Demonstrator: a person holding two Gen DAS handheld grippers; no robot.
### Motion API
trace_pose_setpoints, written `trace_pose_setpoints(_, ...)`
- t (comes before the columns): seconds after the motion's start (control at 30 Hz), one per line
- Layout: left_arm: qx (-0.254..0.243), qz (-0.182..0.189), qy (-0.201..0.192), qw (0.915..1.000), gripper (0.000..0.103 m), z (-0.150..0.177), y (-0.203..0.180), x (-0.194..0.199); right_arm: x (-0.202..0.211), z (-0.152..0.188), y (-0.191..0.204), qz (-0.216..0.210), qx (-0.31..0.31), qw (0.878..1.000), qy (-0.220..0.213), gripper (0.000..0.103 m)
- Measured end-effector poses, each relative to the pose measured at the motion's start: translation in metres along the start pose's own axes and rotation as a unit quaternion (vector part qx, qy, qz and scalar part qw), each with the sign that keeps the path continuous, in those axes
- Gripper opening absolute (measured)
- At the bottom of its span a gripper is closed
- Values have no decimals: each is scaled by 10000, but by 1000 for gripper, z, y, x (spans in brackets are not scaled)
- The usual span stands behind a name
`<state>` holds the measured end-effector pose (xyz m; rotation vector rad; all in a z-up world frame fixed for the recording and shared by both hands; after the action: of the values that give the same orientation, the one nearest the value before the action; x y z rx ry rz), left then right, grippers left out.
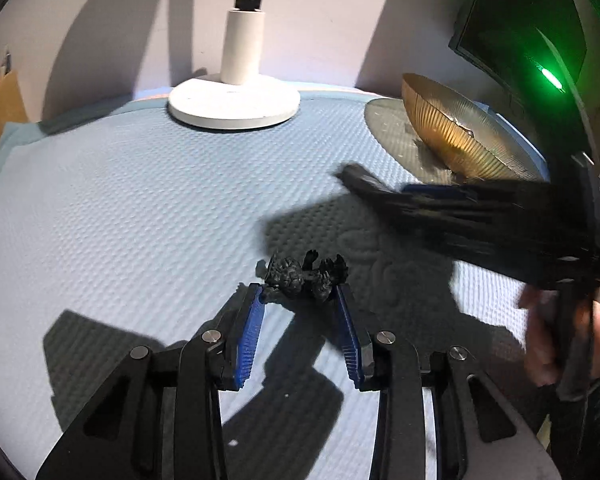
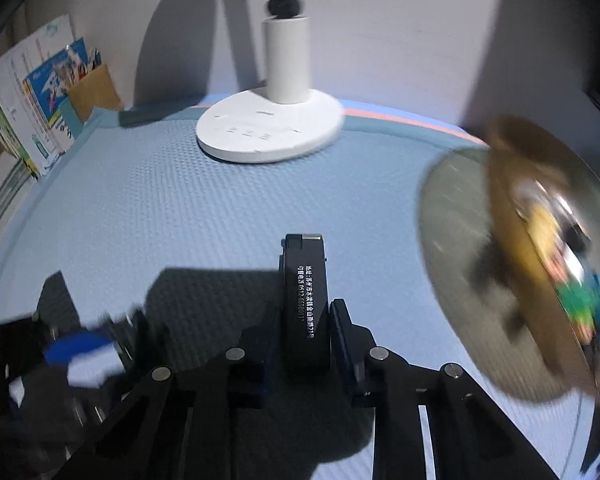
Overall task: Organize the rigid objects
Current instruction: 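Grasp the black figurine with left gripper while right gripper grasps the black charger, then carry black figurine and black charger over the amber bowl and release both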
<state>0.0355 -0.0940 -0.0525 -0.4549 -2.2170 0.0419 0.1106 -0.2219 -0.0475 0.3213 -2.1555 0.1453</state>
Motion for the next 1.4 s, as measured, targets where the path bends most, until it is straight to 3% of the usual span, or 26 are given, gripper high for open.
trace_pose_setpoints(0.23, 212, 160, 43, 9996, 33, 18, 6, 12, 42, 69, -27, -197, -539, 9984, -24, 24)
trace_pose_setpoints(0.37, 127, -39, 111, 9999, 34, 21, 4, 9, 48, 93, -25, -243, -495, 9985, 60, 26)
trace_pose_setpoints(0.5, 191, -115, 122, 9997, 56, 21, 6, 12, 54, 93, -22, -332, -568, 9978, -17, 53)
trace_pose_setpoints(0.57, 273, -265, 114, 9992, 66, 20, 12, 11, 52, 88, -22, -189, -533, 9984, -64, 54)
trace_pose_setpoints(0.7, 209, -428, 180, 9987, 66, 14, 13, 4, 34, 76, -24, 137, -491, 9987, 43, 54)
trace_pose_setpoints(0.77, 32, -539, 198, 9983, 65, 11, 9, 0, 33, 72, -21, 341, -374, 9987, -29, 45)
trace_pose_setpoints(0.83, -114, -630, 173, 9978, 53, 10, 6, -2, 33, 71, -14, 370, -237, 9990, -53, 27)
trace_pose_setpoints(0.87, -195, -636, 148, 9977, 38, 8, 3, -3, 34, 72, -11, 362, -158, 9992, -60, 25)
trace_pose_setpoints(0.9, -255, -654, 134, 9974, 37, 7, 1, -3, 35, 73, -6, 349, -72, 9993, -68, 24)
trace_pose_setpoints(0.97, -323, -576, 122, 9977, 37, 5, -5, -4, 36, 74, -1, 228, -30, 9997, -54, 24)
trace_pose_setpoints(1.07, -421, -375, -35, 9984, 37, -1, -18, 3, 45, 78, 1, -445, -329, 9985, -27, 24)
trace_pose_setpoints(1.13, -441, -259, -136, 9986, 37, -10, -26, 9, 57, 75, -8, -668, -570, 9961, -128, 24)
trace_pose_setpoints(1.23, -541, -39, -395, 9977, 37, -36, -43, 21, 84, 63, -28, -626, -831, 9937, -423, 24)
trace_pose_setpoints(1.3, -670, 101, -587, 9960, 37, -60, -59, 28, 110, 51, -52, -467, -1011, 9909, -759, 24)
trace_pose_setpoints(1.4, -859, 291, -782, 9928, 37, -97, -86, 30, 146, 32, -104, 126, -1381, 9828, -1223, 24)
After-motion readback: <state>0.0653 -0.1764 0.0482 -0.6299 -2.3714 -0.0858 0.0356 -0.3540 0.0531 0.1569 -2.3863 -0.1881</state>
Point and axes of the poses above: each gripper's, at about its wrist camera, not at the fingertips, and x roughly against the way its jaws point, y to its left, z to its underside, the point moved 8 cm from there along -x, roughly the way its jaws point, and after that the axes turned 2 degrees about -x, right-handed, at the moved point
